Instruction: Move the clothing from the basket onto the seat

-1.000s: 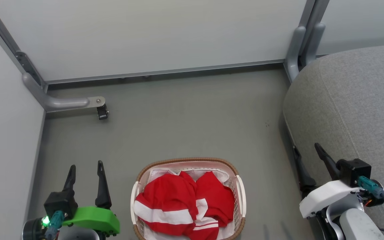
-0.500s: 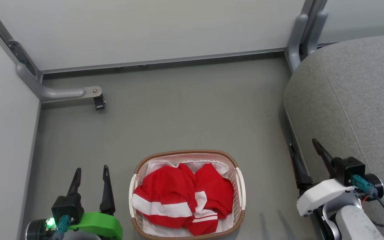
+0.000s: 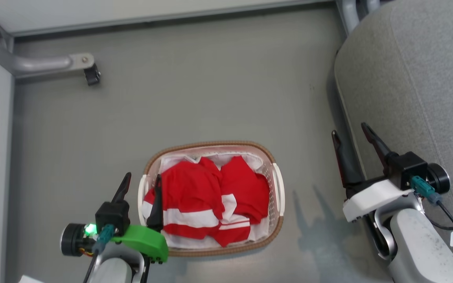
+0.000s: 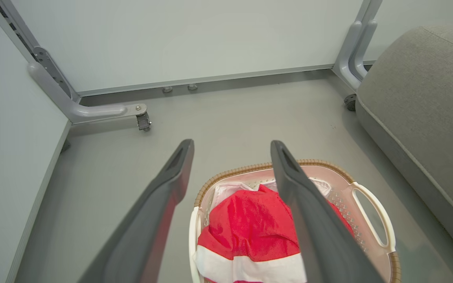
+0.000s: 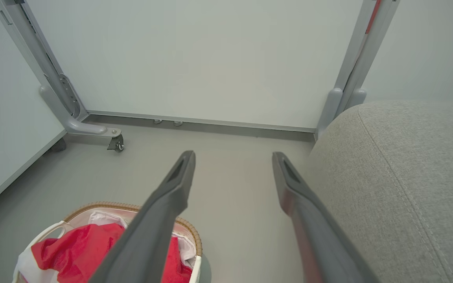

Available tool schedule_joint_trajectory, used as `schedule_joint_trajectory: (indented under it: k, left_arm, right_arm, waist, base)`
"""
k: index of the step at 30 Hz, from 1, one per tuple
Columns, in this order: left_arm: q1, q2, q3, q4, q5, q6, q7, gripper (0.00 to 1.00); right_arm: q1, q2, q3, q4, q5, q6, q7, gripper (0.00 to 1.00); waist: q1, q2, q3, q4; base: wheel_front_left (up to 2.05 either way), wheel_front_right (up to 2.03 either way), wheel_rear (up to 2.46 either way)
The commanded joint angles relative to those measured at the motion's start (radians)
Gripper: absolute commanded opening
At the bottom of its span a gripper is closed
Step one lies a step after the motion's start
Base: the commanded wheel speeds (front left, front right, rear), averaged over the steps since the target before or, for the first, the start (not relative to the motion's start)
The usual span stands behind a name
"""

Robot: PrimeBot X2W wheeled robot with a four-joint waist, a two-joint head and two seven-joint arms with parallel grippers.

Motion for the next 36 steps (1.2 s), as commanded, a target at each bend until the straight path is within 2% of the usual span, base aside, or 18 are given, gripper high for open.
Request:
schedule_joint_trajectory:
  k: [1, 4, 9, 10, 11, 14, 28, 36]
  left_arm:
    - [-0.037, 0.005, -0.008, 0.022, -0.026, -0.01, -0.001, 1.0]
    - [-0.091, 0.004, -0.038, 0.073, -0.029, -0.027, -0.001, 1.0]
    - [-0.168, 0.005, -0.074, 0.154, -0.038, -0.023, -0.001, 1.0]
    - [-0.184, 0.005, -0.082, 0.171, -0.055, -0.033, -0.001, 1.0]
    - [-0.244, 0.005, -0.116, 0.247, -0.119, -0.058, -0.001, 1.0]
    - [-0.291, 0.005, -0.142, 0.306, -0.139, -0.06, -0.001, 1.0]
    - [-0.492, 0.006, -0.278, 0.591, -0.129, 0.019, -0.001, 1.0]
    - [-0.575, 0.005, -0.349, 0.75, -0.112, 0.13, 0.005, 1.0]
  right_arm:
    - [-0.019, -0.001, 0.003, -0.006, 0.005, 0.0, -0.005, 1.0]
    - [-0.048, -0.001, 0.008, -0.016, 0.011, 0.0, -0.005, 1.0]
    - [-0.084, 0.005, 0.018, -0.03, 0.016, 0.0, -0.005, 1.0]
    - [-0.09, 0.007, 0.021, -0.034, 0.015, 0.0, -0.005, 1.0]
    - [-0.116, 0.012, 0.026, -0.039, 0.019, 0.0, -0.005, 1.0]
    - [-0.134, 0.015, 0.034, -0.04, 0.022, 0.0, -0.005, 1.0]
    - [-0.181, 0.038, 0.063, -0.045, 0.02, 0.0, -0.005, 1.0]
    - [-0.184, 0.052, 0.073, -0.035, 0.02, 0.0, -0.005, 1.0]
  waist:
    - [0.0, 0.0, 0.106, -0.035]
    - [0.0, 0.0, 0.16, -0.049]
    - [0.0, 0.0, 0.234, -0.074]
    - [0.0, 0.0, 0.251, -0.079]
    - [0.0, 0.0, 0.308, -0.093]
    - [0.0, 0.0, 0.345, -0.104]
    - [0.0, 0.0, 0.461, -0.16]
    - [0.0, 0.0, 0.477, -0.177]
  base:
    - [0.0, 0.0, 0.0]
    - [0.0, 0.0, 0.0]
    - [0.0, 0.0, 0.0]
    - [0.0, 0.0, 0.0]
    - [0.0, 0.0, 0.0]
    - [0.0, 0.0, 0.0]
    - [0.0, 0.0, 0.0]
    - [0.0, 0.0, 0.0]
